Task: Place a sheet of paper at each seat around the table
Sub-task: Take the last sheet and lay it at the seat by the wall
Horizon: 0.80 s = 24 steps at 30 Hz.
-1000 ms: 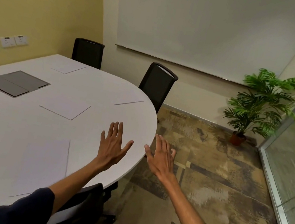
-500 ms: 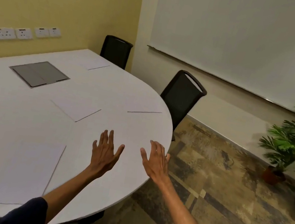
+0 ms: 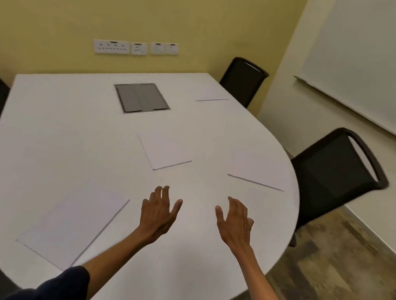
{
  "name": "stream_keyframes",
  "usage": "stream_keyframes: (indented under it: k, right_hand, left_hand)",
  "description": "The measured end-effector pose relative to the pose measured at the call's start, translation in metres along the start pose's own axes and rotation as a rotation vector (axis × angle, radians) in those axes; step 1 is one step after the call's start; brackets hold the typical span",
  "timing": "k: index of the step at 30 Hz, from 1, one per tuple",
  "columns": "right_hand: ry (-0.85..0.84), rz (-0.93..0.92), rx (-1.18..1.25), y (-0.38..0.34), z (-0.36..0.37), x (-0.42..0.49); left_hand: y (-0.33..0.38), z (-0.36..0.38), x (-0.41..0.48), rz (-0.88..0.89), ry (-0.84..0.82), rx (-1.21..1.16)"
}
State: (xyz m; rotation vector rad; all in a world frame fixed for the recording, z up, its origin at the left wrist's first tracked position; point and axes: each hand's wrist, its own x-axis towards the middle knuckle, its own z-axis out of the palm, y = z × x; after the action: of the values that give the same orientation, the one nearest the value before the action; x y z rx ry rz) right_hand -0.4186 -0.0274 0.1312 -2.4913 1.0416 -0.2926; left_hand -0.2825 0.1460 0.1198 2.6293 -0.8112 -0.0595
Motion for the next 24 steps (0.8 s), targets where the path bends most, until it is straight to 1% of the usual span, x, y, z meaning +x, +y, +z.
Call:
stream_keyframes:
  k: [3, 5, 12, 18, 24]
  right_hand:
    - [-0.065, -0.044, 0.013, 0.011, 0.006, 0.044]
    - [-0.07, -0.109, 0.01, 0.021, 0.007, 0.075]
    - [-0.117, -0.24, 0.011, 0.045, 0.011, 0.17]
    - [-0.194, -0.279, 0.02, 0.037, 0.038, 0.229]
    - [-0.271, -0.3, 0.052, 0.008, 0.074, 0.278]
  left_hand:
    - [0.011, 0.012, 0.027, -0.103, 0.031, -0.022]
    - [0.02, 0.02, 0.045, -0.168, 0.049, -0.036]
    - [0.035, 0.032, 0.095, -0.409, 0.039, -0.149]
    - [0.031, 0.046, 0.124, -0.537, -0.001, -0.173]
    - [0.014, 0.072, 0.164, -0.592, -0.025, -0.234]
